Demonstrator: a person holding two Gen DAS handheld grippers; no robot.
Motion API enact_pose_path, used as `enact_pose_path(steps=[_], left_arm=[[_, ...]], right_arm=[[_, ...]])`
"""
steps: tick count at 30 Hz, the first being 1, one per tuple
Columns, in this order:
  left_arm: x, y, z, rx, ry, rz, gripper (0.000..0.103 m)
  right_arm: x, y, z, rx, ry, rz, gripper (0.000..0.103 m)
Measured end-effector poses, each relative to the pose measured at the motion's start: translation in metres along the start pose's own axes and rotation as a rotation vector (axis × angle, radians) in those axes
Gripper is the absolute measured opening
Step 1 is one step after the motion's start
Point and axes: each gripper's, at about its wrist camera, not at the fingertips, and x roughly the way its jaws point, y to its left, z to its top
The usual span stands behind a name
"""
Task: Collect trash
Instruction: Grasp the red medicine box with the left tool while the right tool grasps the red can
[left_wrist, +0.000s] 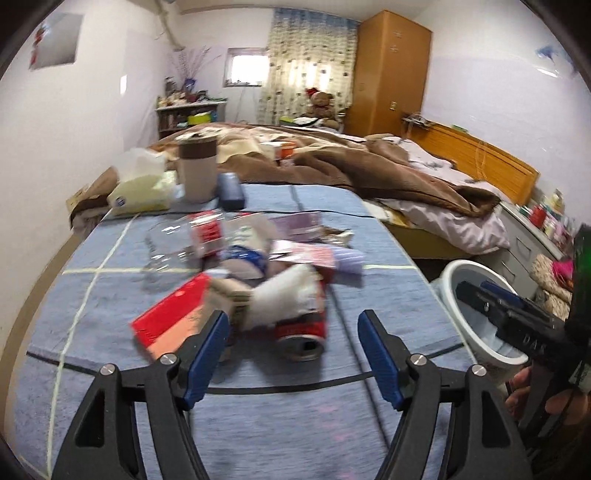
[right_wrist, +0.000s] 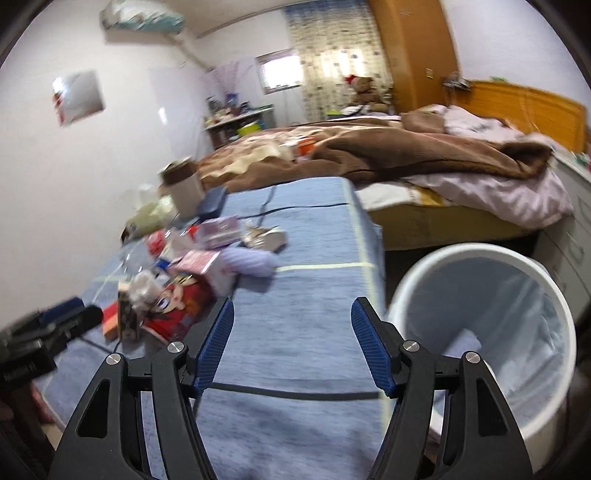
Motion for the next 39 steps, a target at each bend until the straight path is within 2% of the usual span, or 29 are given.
enact_pose_path(steps=[2,5,7,10,16,20,24,26,32,36,39], left_arm=[[0.0,0.015,-0.001,-0.012,0.002,0.025,0.085],[0.001,0.036,-0.002,-0.027,0.01,0.074,0.09],[0.001,0.049,-0.003,-0.035,0.014,0.078,0.09],[0.003,0.063,-0.007,-0.008,0.026,0.129,0.09],[0.012,0.092,-0.008,-0.015,0.064,0.142,0.09],[0.026,0.108,-0.006,-0.017,0.099,0.103,0.09],[0.047,0.119,-0.005,0.003,0.154,0.116,0.09],[0.054,0.122,-0.004,0.011,0.17,0.092,0.09],[0.065,0.117,0.003,0.053,0.189,0.012,0.09],[0.076,0.116,0.005,0.093,0.215,0.017,0.09],[0.081,0.116,0.005,0.101,0.239,0.002,0.09]], right_arm=[[0.006,0.012,0.0,-0.024,0.012,-0.011,0.075],[0.014,0.021,0.003,0.002,0.029,0.069,0.075],[0.022,0.027,0.005,0.015,0.065,0.086,0.076],[0.034,0.039,0.006,0.031,0.104,0.104,0.076],[0.051,0.061,0.003,0.027,0.161,0.109,0.075],[0.061,0.068,0.004,0.024,0.185,0.099,0.075],[0.067,0.074,0.008,0.017,0.195,0.107,0.075],[0.071,0.077,0.011,0.01,0.198,0.112,0.075],[0.083,0.087,0.013,-0.003,0.234,0.142,0.075],[0.091,0.095,0.008,-0.05,0.275,0.146,0.075],[0.09,0.092,0.008,-0.061,0.269,0.129,0.075]])
